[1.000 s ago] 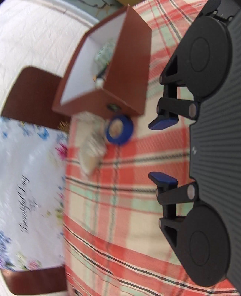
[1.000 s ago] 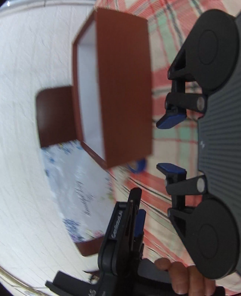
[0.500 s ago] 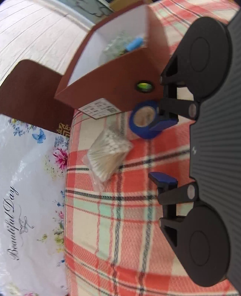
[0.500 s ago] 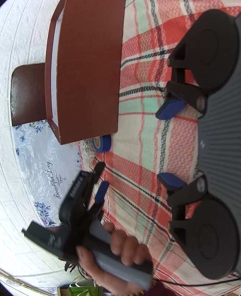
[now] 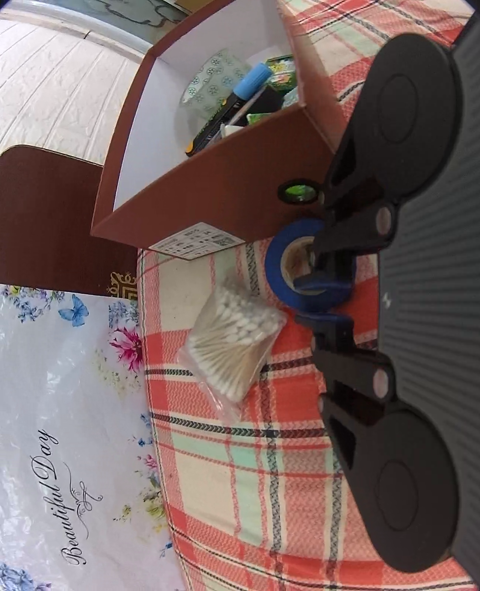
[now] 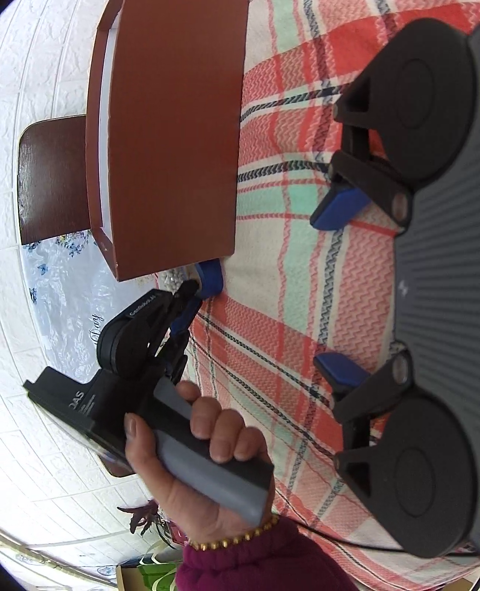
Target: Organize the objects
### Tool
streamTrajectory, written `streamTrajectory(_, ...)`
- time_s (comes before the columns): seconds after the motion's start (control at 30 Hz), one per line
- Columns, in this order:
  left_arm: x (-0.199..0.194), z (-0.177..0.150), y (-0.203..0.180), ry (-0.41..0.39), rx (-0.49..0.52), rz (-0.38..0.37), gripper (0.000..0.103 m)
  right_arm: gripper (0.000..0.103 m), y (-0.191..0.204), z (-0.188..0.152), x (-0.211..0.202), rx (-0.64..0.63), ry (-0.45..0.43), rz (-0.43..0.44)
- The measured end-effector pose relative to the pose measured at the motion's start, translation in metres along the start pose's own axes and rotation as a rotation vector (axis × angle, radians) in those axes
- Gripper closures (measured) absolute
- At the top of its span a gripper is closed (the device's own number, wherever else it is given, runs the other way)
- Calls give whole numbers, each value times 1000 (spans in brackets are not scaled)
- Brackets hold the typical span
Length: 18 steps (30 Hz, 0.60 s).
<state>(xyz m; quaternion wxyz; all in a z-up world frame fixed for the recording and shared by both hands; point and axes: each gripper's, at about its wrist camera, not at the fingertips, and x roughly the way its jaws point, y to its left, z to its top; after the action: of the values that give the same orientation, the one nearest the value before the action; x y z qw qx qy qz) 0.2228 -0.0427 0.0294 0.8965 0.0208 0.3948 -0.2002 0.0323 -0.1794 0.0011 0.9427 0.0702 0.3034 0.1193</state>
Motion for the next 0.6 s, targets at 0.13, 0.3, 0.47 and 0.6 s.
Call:
streamTrajectory(0.13, 5, 3, 0, 49, -41, 11, 78, 27, 1, 0, 0, -4, -4, -10)
streamTrajectory(0.3, 19, 2, -8, 83, -24, 54, 79, 28, -1, -1, -2, 4, -9, -8)
streamTrajectory(0.47, 5, -7, -9, 105, -16, 76, 83, 28, -3, 0, -3, 23, -14, -1)
streamTrajectory(0.6, -25, -27, -7, 177, 4, 25, 86, 29, 1, 2, -4, 0, 2, -29)
